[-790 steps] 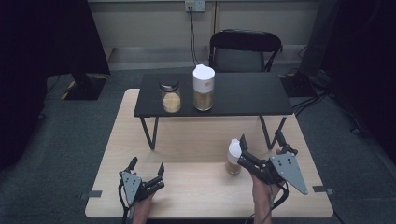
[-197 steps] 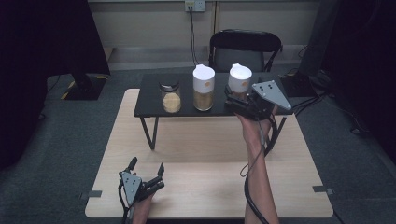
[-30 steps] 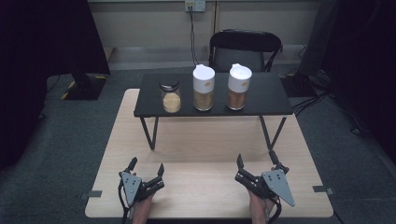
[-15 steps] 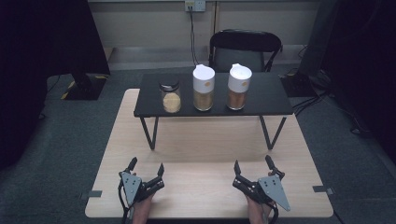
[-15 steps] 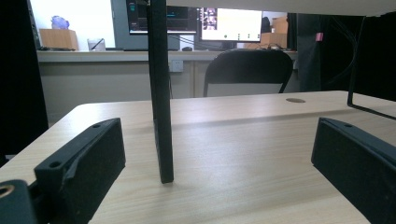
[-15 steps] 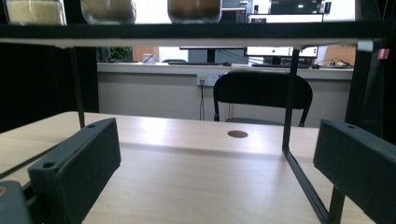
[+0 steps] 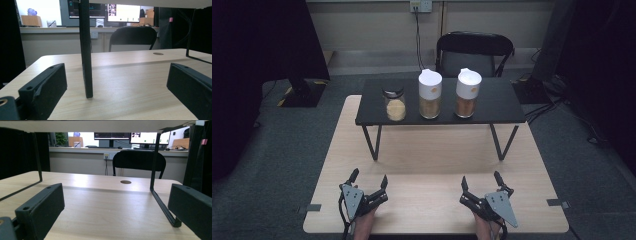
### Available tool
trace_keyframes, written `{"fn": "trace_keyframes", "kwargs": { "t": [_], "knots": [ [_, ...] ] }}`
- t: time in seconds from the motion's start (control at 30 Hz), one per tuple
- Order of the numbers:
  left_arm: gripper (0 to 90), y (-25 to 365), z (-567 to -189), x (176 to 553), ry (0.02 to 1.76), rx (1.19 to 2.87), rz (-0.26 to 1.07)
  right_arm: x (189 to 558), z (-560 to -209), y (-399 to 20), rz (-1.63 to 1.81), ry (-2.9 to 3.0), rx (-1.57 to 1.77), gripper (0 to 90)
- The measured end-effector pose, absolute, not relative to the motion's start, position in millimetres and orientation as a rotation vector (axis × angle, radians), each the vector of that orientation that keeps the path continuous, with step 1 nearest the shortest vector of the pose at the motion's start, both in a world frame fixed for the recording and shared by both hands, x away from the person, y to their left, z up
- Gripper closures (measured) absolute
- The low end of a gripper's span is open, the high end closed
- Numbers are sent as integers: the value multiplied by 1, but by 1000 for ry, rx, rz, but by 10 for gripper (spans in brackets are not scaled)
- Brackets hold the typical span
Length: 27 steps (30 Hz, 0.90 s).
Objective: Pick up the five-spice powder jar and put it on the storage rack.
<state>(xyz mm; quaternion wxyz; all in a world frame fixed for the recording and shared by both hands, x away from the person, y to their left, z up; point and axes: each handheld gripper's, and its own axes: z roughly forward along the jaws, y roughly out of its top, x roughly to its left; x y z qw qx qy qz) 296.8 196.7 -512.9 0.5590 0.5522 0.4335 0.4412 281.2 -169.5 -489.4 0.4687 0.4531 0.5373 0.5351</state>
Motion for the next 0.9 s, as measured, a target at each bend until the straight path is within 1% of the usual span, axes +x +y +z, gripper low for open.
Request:
{"fn": "trace_keyframes", "kwargs": {
  "t": [0.53,0.9],
  "knots": [
    [24,197,-513,297,1022,1302,1040,287,-508,-172,1308,1349,1147,0],
    [23,197,-513,297,1022,1302,1041,286,-511,-173,1328,1326,1148,0]
  ]
}}
